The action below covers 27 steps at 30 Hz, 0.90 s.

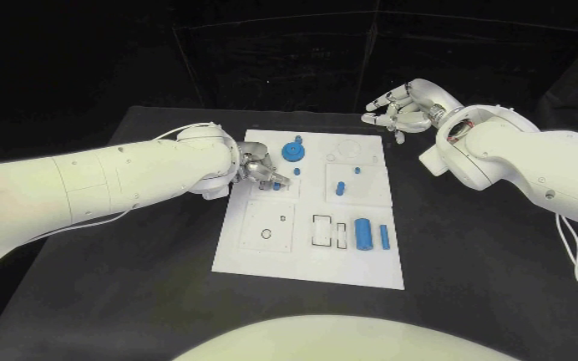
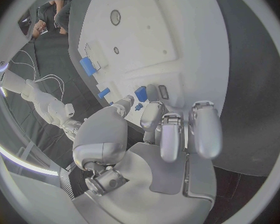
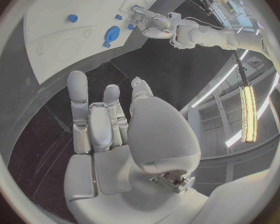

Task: Assemble the parts on the task board

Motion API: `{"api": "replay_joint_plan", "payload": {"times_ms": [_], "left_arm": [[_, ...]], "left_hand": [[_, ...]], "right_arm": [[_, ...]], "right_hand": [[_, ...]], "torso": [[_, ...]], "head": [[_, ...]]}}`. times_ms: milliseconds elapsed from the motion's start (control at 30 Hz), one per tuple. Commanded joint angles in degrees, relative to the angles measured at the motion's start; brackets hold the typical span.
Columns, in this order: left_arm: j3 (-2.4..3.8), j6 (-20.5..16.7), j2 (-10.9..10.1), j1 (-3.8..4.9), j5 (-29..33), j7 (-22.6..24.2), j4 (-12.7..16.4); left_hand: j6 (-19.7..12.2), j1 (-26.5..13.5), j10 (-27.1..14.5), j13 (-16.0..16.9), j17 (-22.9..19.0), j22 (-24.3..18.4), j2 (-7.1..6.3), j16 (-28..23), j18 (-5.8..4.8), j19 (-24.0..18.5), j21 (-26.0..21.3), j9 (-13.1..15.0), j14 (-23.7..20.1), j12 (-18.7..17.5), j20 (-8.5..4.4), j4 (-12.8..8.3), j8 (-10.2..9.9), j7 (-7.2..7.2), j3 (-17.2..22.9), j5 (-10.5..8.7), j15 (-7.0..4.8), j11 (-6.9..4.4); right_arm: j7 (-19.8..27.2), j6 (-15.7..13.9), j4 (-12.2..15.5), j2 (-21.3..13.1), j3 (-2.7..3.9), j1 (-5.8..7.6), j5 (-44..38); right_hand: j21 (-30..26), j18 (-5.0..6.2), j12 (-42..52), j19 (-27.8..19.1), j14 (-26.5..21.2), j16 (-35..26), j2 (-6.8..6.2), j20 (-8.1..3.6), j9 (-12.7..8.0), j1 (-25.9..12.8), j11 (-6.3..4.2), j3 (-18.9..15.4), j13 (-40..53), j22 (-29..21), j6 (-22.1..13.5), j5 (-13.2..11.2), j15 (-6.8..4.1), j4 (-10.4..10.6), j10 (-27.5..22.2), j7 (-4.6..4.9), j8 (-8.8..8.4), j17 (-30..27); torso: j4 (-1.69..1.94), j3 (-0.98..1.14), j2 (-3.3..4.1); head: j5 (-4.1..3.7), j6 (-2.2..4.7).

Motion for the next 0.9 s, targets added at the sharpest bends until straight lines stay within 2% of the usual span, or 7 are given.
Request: {"api": "replay_joint_plan", "payload": {"times_ms": [33,100,200,300,433,667,900], "left_arm": [[0.08,0.4,-0.6,0.52,0.5,0.0,0.8],[0.16,0.3,-1.1,1.03,1.4,0.0,1.3],[0.36,0.6,-1.9,2.41,3.2,0.1,2.0],[0.86,2.8,-2.5,3.93,4.4,0.1,2.1],[1.28,6.5,-2.3,5.78,5.0,0.0,0.7],[1.45,12.9,0.3,7.05,2.3,-0.3,-5.0],[1.4,16.5,4.5,7.02,-0.7,-0.4,-12.8]], "left_hand": [[0.4,0.2,0.2,-0.2,15.1,-0.4,-0.07,0.4,-0.24,1.1,-0.2,0.1,6.0,0.0,-0.45,0.2,-0.3,0.13,-1.0,-0.56,-0.27,0.03],[-0.2,0.8,-0.6,-1.6,15.1,-1.5,-0.27,0.4,-0.03,0.8,-1.0,0.1,6.0,-1.2,-0.43,0.2,-0.5,0.31,-2.0,-0.61,-0.2,0.17],[-2.3,3.1,-3.0,-5.2,15.1,-3.4,-0.49,0.4,0.32,0.1,-2.5,-0.2,6.0,-4.2,-0.14,-0.4,-1.6,1.04,-3.6,-0.18,0.21,0.78],[-6.2,4.9,-5.2,-8.5,15.1,-5.3,-0.41,0.4,0.63,-0.6,-4.0,-2.0,6.0,-6.9,0.54,-0.6,-4.8,2.68,-5.2,-0.07,1.27,2.06],[-6.9,6.4,-6.3,-10.3,15.1,-6.1,-0.14,0.4,0.8,-0.9,-4.8,-3.7,6.0,-8.2,1.35,-0.5,-6.6,3.62,-7.0,-0.15,2.01,2.87],[-6.7,7.2,-6.4,-10.6,15.1,-6.1,0.68,0.4,0.84,-0.9,-4.9,-4.8,6.0,-8.3,1.73,0.0,-7.4,3.83,-8.3,-0.38,2.24,3.18],[-6.1,7.9,-6.4,-10.5,15.1,-5.9,1.49,0.4,0.84,-0.9,-4.8,-5.4,6.0,-8.1,1.87,0.3,-7.6,3.82,-9.1,-0.5,2.3,3.2]], "right_arm": [[0.4,0.2,-0.1,0.0,0.04,0.1,0.0],[0.5,0.2,-0.1,0.0,0.04,0.1,0.0],[0.5,0.2,-0.3,0.1,0.04,0.09,0.1],[0.5,0.2,-0.5,0.1,0.04,0.09,0.1],[0.6,0.2,-0.6,0.2,0.04,0.09,0.1],[0.5,0.2,-0.7,0.4,0.04,0.09,0.1],[0.5,0.3,-0.8,0.7,0.04,0.08,0.2]], "right_hand": [[-0.3,0.49,-0.2,-0.3,1.1,-0.3,0.12,0.02,0.0,-0.5,-0.1,-0.3,-0.1,0.0,-0.2,0.4,-0.22,0.0,-0.4,0.0,0.23,-0.1],[-0.3,0.49,-0.2,-0.3,1.1,-0.3,0.12,0.02,0.0,-0.5,-0.1,-0.3,-0.1,0.0,-0.2,0.4,-0.22,0.0,-0.4,0.0,0.23,-0.1],[-0.3,0.49,-0.2,-0.3,1.1,-0.3,0.12,0.02,0.0,-0.5,-0.1,-0.3,-0.1,0.0,-0.2,0.4,-0.22,0.0,-0.4,0.0,0.23,-0.1],[-0.3,0.49,-0.2,-0.3,1.1,-0.3,0.12,0.02,0.0,-0.5,-0.1,-0.3,-0.1,0.0,-0.2,0.4,-0.22,0.0,-0.4,0.0,0.23,-0.1],[-0.3,0.49,-0.2,-0.3,1.1,-0.3,0.12,0.02,0.0,-0.5,-0.1,-0.3,-0.1,0.0,-0.2,0.4,-0.22,0.0,-0.4,0.0,0.23,-0.1],[-0.3,0.49,-0.2,-0.3,1.1,-0.3,0.12,0.02,0.0,-0.5,-0.1,-0.3,-0.1,0.0,-0.2,0.4,-0.22,0.0,-0.4,0.0,0.23,-0.1],[-0.3,0.48,-0.1,-0.3,1.1,-0.3,0.17,0.04,0.0,-0.7,-0.08,-0.4,0.0,-0.1,-0.3,0.4,-0.19,0.1,-0.4,0.02,0.24,0.1]], "torso": [[0.02,-0.05,0.02],[0.0,-0.04,0.0],[-0.02,-0.02,0.01],[0.0,0.01,0.0],[-0.02,0.04,0.02],[-0.02,-0.01,0.1],[-0.1,-0.06,0.13]], "head": [[-0.07,0.07],[-0.07,0.13],[-0.04,0.29],[-0.01,0.33],[0.01,0.53],[0.26,0.91],[0.44,0.9]]}}
